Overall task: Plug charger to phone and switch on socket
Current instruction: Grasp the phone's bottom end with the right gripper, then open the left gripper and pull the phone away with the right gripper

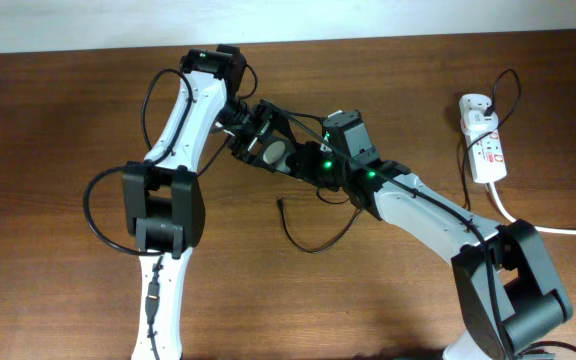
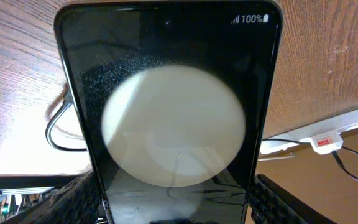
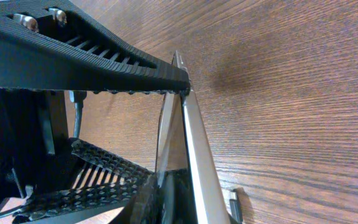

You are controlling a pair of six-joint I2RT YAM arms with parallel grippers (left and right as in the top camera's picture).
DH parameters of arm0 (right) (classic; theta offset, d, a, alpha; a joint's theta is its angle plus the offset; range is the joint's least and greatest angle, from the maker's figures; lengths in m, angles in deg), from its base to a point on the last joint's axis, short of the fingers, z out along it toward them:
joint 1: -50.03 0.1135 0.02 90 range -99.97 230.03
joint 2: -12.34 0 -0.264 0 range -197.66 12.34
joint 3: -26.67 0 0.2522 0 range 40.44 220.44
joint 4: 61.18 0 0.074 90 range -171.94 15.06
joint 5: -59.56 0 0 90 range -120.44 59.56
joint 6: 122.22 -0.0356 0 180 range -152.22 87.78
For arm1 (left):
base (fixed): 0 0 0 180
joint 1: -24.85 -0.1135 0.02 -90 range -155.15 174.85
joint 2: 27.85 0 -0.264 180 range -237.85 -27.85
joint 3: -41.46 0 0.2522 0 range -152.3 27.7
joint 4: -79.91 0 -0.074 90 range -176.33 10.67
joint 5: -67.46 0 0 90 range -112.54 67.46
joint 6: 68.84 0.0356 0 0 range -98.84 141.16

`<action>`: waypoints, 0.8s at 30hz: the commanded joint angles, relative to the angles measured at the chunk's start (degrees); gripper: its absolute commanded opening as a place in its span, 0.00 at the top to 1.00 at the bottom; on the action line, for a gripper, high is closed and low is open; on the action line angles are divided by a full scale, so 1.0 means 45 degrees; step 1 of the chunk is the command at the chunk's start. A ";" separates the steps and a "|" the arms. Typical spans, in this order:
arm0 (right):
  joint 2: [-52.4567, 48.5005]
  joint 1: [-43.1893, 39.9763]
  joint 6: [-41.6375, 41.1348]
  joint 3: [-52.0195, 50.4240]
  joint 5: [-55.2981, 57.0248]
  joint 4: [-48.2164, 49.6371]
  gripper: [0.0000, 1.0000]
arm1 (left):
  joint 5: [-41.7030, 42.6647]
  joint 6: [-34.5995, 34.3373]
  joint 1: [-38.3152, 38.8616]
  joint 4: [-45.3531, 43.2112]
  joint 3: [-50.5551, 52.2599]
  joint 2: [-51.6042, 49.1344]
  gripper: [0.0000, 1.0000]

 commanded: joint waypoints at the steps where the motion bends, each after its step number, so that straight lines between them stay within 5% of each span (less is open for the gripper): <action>1: -0.0058 0.0121 0.0180 0.0165 0.0131 0.0068 0.81 | 0.0457 -0.0126 0.0053 0.0073 -0.0282 0.0010 1.00; 11: -0.0058 0.0121 0.0175 0.0165 -0.0121 0.1039 0.96 | 0.0457 -0.0121 0.0087 0.0073 -0.0282 0.0010 0.98; 20: -0.0058 0.0117 0.0180 0.0165 -0.0253 0.1399 0.96 | 0.0461 -0.0121 0.0073 0.0068 -0.0282 0.0010 0.97; 24: -0.0049 -0.0063 0.0185 0.0165 -0.0442 0.1234 0.96 | 0.0403 -0.0112 -0.0073 0.0063 -0.0282 0.0010 0.77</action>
